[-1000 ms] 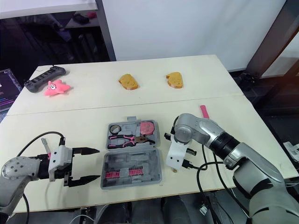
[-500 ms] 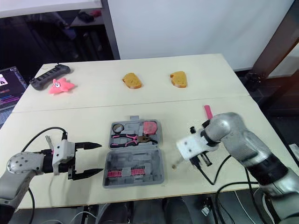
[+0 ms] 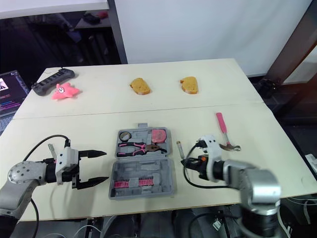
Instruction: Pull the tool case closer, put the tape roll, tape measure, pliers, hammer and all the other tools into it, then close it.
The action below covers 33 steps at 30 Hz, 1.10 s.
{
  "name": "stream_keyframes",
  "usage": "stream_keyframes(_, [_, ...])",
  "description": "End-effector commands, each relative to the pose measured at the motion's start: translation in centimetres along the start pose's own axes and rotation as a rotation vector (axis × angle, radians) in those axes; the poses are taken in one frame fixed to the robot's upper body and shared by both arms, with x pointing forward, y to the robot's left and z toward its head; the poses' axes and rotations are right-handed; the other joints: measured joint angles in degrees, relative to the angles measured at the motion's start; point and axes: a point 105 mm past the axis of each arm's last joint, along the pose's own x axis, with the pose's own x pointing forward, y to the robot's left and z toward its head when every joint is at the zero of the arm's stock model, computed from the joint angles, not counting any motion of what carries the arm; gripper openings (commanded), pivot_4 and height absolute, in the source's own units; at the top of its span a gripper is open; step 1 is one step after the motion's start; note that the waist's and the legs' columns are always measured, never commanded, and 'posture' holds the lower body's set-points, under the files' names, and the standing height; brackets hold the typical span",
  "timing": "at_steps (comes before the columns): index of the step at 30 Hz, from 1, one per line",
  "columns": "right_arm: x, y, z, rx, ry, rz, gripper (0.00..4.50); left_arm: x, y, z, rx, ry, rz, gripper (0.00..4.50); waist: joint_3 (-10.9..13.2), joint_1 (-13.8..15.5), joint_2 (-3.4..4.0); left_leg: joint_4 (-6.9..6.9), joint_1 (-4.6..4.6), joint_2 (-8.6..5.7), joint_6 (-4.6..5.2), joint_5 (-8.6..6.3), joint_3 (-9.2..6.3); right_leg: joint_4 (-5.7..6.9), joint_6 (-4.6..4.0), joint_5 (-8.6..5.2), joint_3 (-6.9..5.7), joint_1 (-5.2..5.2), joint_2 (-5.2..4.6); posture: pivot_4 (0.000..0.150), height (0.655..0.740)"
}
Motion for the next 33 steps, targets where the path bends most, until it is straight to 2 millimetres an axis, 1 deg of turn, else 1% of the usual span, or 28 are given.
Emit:
stream_keyframes(1, [-0.5,-0.7,-0.1,0.060,-0.078,-0.191,0.03,-0.2,-0.1,0.5,0.028,-0.008,0.000,4.50,-0.02,0.07,0.06,-0.02,0.00,-0.01,-0.05,0.03,0.00,0.00,0.00,0.00,0.00,0.00,-0.01,0.150,0.7400])
stream_keyframes(2, [-0.3,-0.5,-0.6,0.085,-0.076,-0.211,0.03,-0.2,-0.1,0.5,0.029,-0.008,0.001,4.50,-0.03,0.06,0.04,-0.02,0.00,-0.01,-0.06,0.03,-0.02,0.00,0.00,0.00,-0.01,0.00,-0.01,0.150,0.7400])
stream_keyframes(6, [-0.1,-1.4,-2.0,0.136,-0.034,-0.322,0.03,-0.3,-0.3,0.5,0.030,-0.005,0.003,4.50,-0.03,0.24,0.05,-0.05,-0.02,-0.06,-0.06,0.03,-0.07,-0.05,-0.01,-0.01,-0.06,0.03,-0.07,0.150,0.7400])
stream_keyframes(10, [0.5,-1.4,-3.1,0.129,0.032,-0.315,0.03,-0.3,-0.3,0.5,0.029,-0.004,0.009,4.50,-0.04,0.08,0.05,-0.05,0.00,-0.04,-0.06,0.03,-0.08,-0.07,-0.01,-0.02,-0.07,0.04,-0.03,0.150,0.7400])
stream_keyframes(13, [1.1,-1.8,-3.2,0.135,0.068,-0.317,0.03,-0.2,-0.4,0.5,0.028,-0.003,0.008,4.50,-0.11,-0.15,-0.08,-0.06,0.02,0.00,-0.05,0.03,-0.09,-0.07,-0.02,-0.02,-0.06,0.06,0.02,0.150,0.7400])
stream_keyframes(15, [1.4,-2.2,-3.1,0.149,0.080,-0.323,0.94,-0.2,-0.4,0.4,0.028,-0.003,0.009,4.50,-0.20,-0.75,-0.22,-0.06,0.05,0.04,-0.05,0.03,-0.09,-0.07,-0.02,-0.02,-0.06,0.08,0.07,0.150,0.7400])
stream_keyframes(16, [1.4,-2.4,-3.1,0.154,0.084,-0.325,1.19,-0.2,-0.5,0.4,0.028,-0.003,0.008,4.50,-0.27,-1.17,-0.32,-0.06,0.08,0.06,-0.05,0.03,-0.10,-0.07,-0.02,-0.02,-0.06,0.11,0.09,0.150,0.7400])
stream_keyframes(17, [1.3,-2.4,-3.1,0.166,0.082,-0.326,1.75,-0.2,-0.5,0.4,0.028,-0.002,0.008,4.50,-0.31,-1.34,-0.37,-0.06,0.10,0.06,-0.05,0.03,-0.12,-0.07,-0.02,-0.02,-0.06,0.15,0.09,0.150,0.7400])
stream_keyframes(18, [1.2,-2.5,-3.1,0.169,0.078,-0.325,1.98,-0.2,-0.4,0.4,0.028,-0.002,0.008,4.50,-0.34,-1.38,-0.41,-0.06,0.12,0.08,-0.05,0.03,-0.12,-0.07,-0.03,-0.03,-0.06,0.16,0.11,0.150,0.7400])
stream_keyframes(19, [1.1,-2.5,-3.0,0.168,0.073,-0.325,2.53,-0.2,-0.4,0.4,0.028,-0.002,0.008,4.50,-0.36,-1.33,-0.42,-0.06,0.12,0.09,-0.04,0.03,-0.13,-0.07,-0.03,-0.03,-0.06,0.16,0.12,0.150,0.7400])
stream_keyframes(20, [0.8,-2.3,-2.7,0.155,0.054,-0.310,2.80,-0.2,-0.4,0.5,0.028,-0.002,0.009,4.50,-0.37,-1.31,-0.44,-0.06,0.12,0.09,-0.04,0.03,-0.14,-0.07,-0.03,-0.03,-0.06,0.17,0.12,0.150,0.7400])
stream_keyframes(21, [0.4,-2.1,-2.3,0.130,0.034,-0.298,3.34,-0.3,-0.3,0.5,0.028,-0.002,0.010,4.50,-0.38,-1.30,-0.45,-0.06,0.11,0.08,-0.04,0.03,-0.14,-0.07,-0.03,-0.03,-0.06,0.17,0.12,0.150,0.7400])
stream_keyframes(22, [0.1,-1.9,-2.0,0.114,0.022,-0.290,3.66,-0.3,-0.3,0.4,0.028,-0.001,0.011,4.50,-0.38,-1.26,-0.44,-0.06,0.11,0.08,-0.04,0.03,-0.14,-0.08,-0.03,-0.03,-0.06,0.17,0.12,0.150,0.7400])
stream_keyframes(23, [-0.6,-1.7,-1.4,0.049,-0.001,-0.288,4.14,-0.4,-0.2,0.4,0.029,0.000,0.013,4.50,-0.36,-1.14,-0.41,-0.06,0.09,0.08,-0.04,0.03,-0.14,-0.09,-0.03,-0.03,-0.06,0.17,0.11,0.150,0.7400])
stream_keyframes(24, [-1.4,-1.3,-0.6,-0.040,-0.022,-0.284,4.48,-0.5,-0.1,0.4,0.029,0.001,0.015,4.50,-0.30,-1.02,-0.31,-0.05,0.07,0.06,-0.04,0.03,-0.15,-0.10,-0.02,-0.03,-0.06,0.17,0.09,0.150,0.7400])
stream_keyframes(25, [-2.4,-0.9,0.1,-0.179,-0.030,-0.294,4.48,-0.6,0.0,0.4,0.029,0.002,0.018,4.50,-0.23,-0.93,-0.20,-0.05,0.01,0.02,-0.04,0.03,-0.15,-0.13,-0.01,-0.05,-0.08,0.17,0.04,0.150,0.7400])
stream_keyframes(26, [-3.0,0.2,0.3,-0.301,-0.038,-0.276,4.48,-0.6,0.2,0.4,0.029,0.003,0.021,4.50,-0.15,-0.86,-0.07,-0.04,-0.02,-0.05,-0.05,0.03,-0.15,-0.15,0.04,-0.08,-0.07,0.16,-0.04,0.150,0.7400])
stream_keyframes(27, [-3.3,1.4,0.3,-0.394,-0.057,-0.238,4.48,-0.7,0.3,0.4,0.028,0.004,0.023,4.50,-0.04,-0.89,0.12,-0.02,-0.05,-0.13,-0.04,0.03,-0.13,-0.15,0.10,-0.12,-0.05,0.16,-0.11,0.150,0.7400])
stream_keyframes(28, [-3.6,2.1,0.1,-0.494,-0.077,-0.230,4.48,-0.7,0.4,0.4,0.028,0.005,0.022,4.50,-0.08,-1.02,0.05,-0.02,-0.08,-0.21,-0.04,0.03,-0.10,-0.17,0.17,-0.16,0.00,0.13,-0.18,0.150,0.7400])
stream_keyframes(30, [-3.8,1.6,-0.8,-0.592,-0.079,-0.267,4.48,-0.7,0.4,0.4,0.029,0.006,0.019,4.50,-0.14,-1.30,-0.06,-0.06,-0.02,-0.10,-0.03,0.02,-0.17,-0.15,0.22,-0.19,-0.03,0.14,-0.01,0.150,0.7400])
stream_keyframes(32, [-3.5,0.7,-2.5,-0.634,-0.082,-0.279,4.48,-0.7,0.4,0.5,0.028,0.004,0.012,4.50,-0.12,-1.32,-0.04,-0.13,0.01,0.00,-0.02,0.01,-0.20,-0.16,0.20,-0.21,-0.06,0.14,0.09,0.150,0.7400])
stream_keyframes(33, [-3.3,0.6,-3.3,-0.648,-0.088,-0.264,4.48,-0.7,0.3,0.5,0.028,0.004,0.008,4.50,-0.12,-1.27,-0.04,-0.12,0.01,0.01,-0.02,0.01,-0.17,-0.15,0.20,-0.21,-0.05,0.14,0.10,0.150,0.7400])
